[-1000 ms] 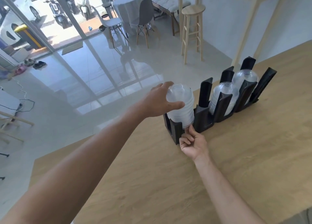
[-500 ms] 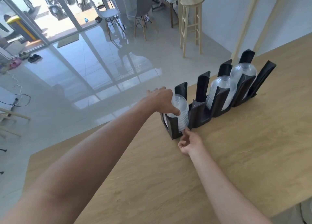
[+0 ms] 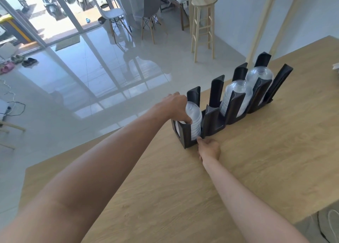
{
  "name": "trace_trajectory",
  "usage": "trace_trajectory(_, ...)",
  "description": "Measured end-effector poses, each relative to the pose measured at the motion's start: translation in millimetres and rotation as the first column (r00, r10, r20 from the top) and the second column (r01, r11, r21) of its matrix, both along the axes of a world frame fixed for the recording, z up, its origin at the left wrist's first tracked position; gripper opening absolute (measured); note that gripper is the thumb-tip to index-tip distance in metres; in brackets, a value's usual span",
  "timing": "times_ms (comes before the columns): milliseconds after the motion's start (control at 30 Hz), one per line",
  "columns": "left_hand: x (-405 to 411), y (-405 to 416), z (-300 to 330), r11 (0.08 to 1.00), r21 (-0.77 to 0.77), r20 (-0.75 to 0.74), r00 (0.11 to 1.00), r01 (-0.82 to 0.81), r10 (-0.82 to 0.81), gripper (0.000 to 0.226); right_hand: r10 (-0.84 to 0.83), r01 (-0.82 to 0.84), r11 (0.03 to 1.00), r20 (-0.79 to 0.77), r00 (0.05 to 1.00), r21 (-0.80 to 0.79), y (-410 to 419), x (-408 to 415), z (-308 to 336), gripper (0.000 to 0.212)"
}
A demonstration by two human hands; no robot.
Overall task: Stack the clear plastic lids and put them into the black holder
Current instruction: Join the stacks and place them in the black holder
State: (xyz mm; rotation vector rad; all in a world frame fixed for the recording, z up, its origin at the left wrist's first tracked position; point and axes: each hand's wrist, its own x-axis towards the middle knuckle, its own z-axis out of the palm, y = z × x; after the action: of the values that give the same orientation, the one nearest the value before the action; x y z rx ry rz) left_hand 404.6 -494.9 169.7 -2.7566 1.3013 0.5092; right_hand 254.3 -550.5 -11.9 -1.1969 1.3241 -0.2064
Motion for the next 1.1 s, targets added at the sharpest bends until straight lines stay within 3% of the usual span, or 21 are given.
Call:
trace_trajectory(133, -2.9, -0.5, 2.0, 0.998, 0.060, 0.087, 0.996, 0.022, -0.028, 0.067, 0.211, -0.216, 0.953, -0.048, 0.976, -0.213, 1.8, -9.0, 3.2, 0.026)
trace_trajectory(300, -5.6, 2.6, 5.6, 0.995, 0.102, 0.089, 0.996, 0.023, -0.032, 0.065, 0.395, -0.443, 0.801, -0.201, 0.896, -0.403, 4.4, -27.3, 7.1, 0.021)
trace_trajectory(400, -3.6, 10.6, 12.7, 0.999, 0.039, 0.063, 0.998, -0.005, 0.002, 0.062, 0.493, -0.637, 0.589, -0.404, 0.771, -0.498, 7.1, -37.9, 9.4, 0.026)
trace_trajectory(533, -2.7, 32.9, 27.1, 0.996, -0.057, 0.058, 0.996, -0.069, 0.072, 0.066, 0.546, -0.830, 0.312, -0.628, 0.555, -0.462, 18.2, -48.9, 9.9, 0.053)
trace_trajectory(833, -4.8, 168.6, 39.0, 0.961, -0.149, 0.051, 0.969, -0.232, 0.242, 0.093, 0.634, -0.929, 0.006, -0.717, 0.291, -0.371, 96.1, -71.0, -13.1, 0.084)
trace_trajectory(1100, -24.8, 343.6, 30.9, 0.893, -0.203, 0.041, 0.908, -0.401, 0.417, 0.105, 0.654, -0.911, -0.117, -0.721, 0.229, -0.395, 209.0, -93.2, -19.0, 0.089)
